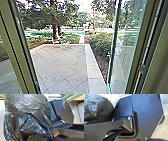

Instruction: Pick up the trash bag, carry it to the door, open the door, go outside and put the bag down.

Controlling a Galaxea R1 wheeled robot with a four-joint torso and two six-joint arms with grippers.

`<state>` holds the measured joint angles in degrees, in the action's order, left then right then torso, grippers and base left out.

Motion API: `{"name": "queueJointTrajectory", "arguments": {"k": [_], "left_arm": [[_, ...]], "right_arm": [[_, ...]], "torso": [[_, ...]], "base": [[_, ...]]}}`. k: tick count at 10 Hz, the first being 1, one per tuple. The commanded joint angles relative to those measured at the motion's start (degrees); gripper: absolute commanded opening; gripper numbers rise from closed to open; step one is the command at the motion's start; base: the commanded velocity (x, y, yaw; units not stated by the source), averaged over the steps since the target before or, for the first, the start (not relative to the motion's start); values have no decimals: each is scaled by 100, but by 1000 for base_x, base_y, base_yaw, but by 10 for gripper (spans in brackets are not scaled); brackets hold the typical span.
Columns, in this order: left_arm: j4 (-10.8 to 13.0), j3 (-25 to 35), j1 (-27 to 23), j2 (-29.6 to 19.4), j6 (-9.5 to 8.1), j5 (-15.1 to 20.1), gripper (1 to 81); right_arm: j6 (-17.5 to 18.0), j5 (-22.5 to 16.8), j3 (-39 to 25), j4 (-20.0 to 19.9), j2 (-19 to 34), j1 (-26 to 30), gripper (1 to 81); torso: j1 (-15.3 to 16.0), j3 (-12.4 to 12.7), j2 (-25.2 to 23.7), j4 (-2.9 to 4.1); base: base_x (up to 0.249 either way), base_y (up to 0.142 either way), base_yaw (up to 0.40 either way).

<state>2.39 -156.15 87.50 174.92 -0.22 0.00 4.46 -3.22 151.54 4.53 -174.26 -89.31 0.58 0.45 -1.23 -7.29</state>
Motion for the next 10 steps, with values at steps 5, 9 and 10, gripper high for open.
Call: {"name": "queueJointTrajectory", "arguments": {"k": [5,9,10], "left_arm": [[7,14,-352,8,13,264,10],[-2,5,-352,8,13,264,10],[-2,5,-352,8,13,264,10]], "right_arm": [[-24,-311,-56,39,-58,321,811],[-24,-311,-56,83,-76,339,811],[-24,-311,-56,83,-85,339,811]], "torso": [[0,0,0,0],[4,-2,5,0],[-2,0,0,0]], "base": [[116,0,0],[116,0,0],[116,0,0]]}}
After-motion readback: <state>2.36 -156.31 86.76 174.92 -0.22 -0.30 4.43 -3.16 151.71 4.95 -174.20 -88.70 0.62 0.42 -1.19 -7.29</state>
